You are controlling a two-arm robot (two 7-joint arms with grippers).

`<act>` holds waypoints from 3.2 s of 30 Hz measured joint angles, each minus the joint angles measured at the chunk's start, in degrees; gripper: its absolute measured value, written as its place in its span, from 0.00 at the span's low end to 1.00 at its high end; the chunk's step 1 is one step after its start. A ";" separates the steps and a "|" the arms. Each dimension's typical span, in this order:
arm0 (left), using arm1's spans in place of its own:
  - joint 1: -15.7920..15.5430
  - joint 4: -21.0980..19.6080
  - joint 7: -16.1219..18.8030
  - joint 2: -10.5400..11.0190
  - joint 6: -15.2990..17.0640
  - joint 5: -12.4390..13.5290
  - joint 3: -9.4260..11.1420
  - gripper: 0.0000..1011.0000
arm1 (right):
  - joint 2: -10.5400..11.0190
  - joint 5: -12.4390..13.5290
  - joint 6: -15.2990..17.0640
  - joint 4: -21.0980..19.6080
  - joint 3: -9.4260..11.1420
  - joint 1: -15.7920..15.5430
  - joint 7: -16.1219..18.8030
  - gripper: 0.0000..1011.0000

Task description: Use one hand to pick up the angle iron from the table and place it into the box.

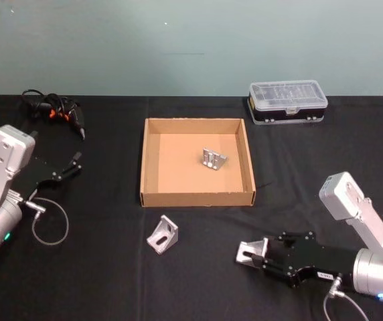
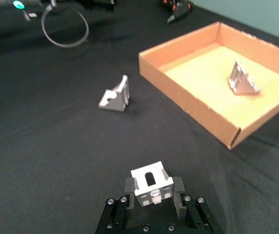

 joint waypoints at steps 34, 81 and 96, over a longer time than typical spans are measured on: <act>0.00 0.00 0.00 0.00 0.00 0.00 0.00 1.00 | -15.41 -3.68 4.03 16.59 -9.18 24.23 1.02 0.46; 0.00 0.00 0.00 0.00 0.00 0.00 0.00 1.00 | -25.33 -7.28 5.60 33.89 -11.40 33.20 -1.27 0.77; 0.00 0.00 0.00 0.00 0.00 0.00 0.00 1.00 | -25.26 -7.17 5.57 33.79 -11.40 33.13 -1.27 0.99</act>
